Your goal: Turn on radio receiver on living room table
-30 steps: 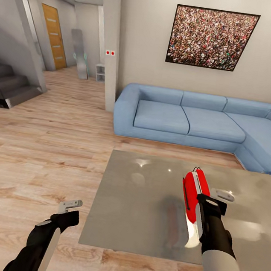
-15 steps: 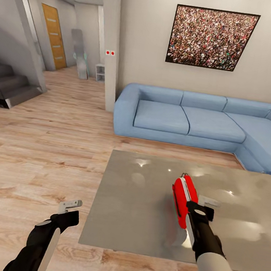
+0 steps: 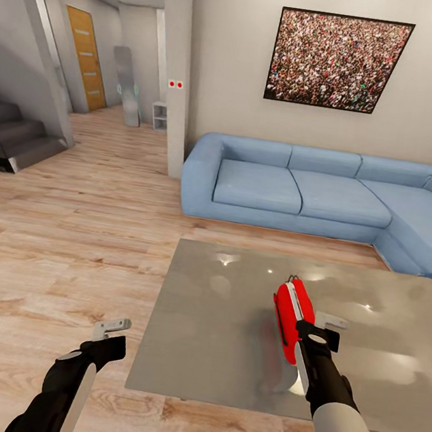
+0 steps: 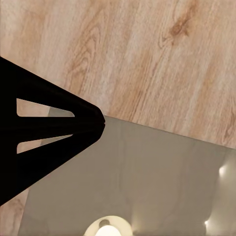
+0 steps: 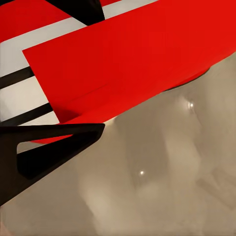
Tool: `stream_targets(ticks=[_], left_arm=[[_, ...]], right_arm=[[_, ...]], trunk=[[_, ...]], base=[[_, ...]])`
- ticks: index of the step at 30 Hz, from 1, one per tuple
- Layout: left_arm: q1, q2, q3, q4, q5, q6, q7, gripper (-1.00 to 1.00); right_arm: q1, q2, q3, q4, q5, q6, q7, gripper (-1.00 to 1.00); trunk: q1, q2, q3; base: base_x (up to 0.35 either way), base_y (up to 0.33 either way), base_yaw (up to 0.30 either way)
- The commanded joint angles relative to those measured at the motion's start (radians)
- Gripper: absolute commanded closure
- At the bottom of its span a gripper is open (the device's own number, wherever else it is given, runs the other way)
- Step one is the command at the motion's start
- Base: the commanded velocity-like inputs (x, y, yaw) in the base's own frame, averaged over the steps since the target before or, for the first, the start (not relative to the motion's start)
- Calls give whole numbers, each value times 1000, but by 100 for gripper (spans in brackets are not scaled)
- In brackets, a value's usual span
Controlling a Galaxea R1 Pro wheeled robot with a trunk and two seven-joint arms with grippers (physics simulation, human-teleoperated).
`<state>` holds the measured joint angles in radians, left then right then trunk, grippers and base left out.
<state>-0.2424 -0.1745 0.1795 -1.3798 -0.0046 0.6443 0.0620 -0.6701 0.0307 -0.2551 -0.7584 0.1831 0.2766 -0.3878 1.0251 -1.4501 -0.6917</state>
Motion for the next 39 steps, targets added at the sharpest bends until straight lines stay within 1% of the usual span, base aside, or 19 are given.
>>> stream_targets(ticks=[1, 18, 20, 21, 23, 25, 32, 39], left_arm=[[0, 0, 0, 0, 0, 0, 0, 100], [0, 0, 0, 0, 0, 0, 1, 100], [0, 0, 0, 1, 0, 0, 1, 100], [0, 0, 0, 0, 0, 0, 1, 100], [0, 0, 0, 1, 0, 0, 1, 100], [0, 0, 0, 1, 0, 0, 1, 100], [0, 0, 0, 0, 0, 0, 1, 100], [0, 0, 0, 0, 0, 0, 1, 100]], right_arm=[[0, 0, 0, -1, 5, 3, -1, 100], [0, 0, 0, -4, 13, 32, -9, 100], [0, 0, 0, -5, 14, 63, -9, 100], [0, 0, 0, -7, 14, 102, -9, 100], [0, 0, 0, -8, 15, 144, -8, 100], [0, 0, 0, -10, 15, 159, -8, 100], [0, 0, 0, -9, 12, 187, -6, 100], [0, 0, 0, -9, 10, 190, -4, 100]], trunk=[[0, 0, 0], [0, 0, 0], [0, 0, 0], [0, 0, 0], [0, 0, 0], [0, 0, 0], [0, 0, 0], [0, 0, 0]], base=[[0, 0, 0], [0, 0, 0], [0, 0, 0], [0, 0, 0], [0, 0, 0], [0, 0, 0], [0, 0, 0], [0, 0, 0]])
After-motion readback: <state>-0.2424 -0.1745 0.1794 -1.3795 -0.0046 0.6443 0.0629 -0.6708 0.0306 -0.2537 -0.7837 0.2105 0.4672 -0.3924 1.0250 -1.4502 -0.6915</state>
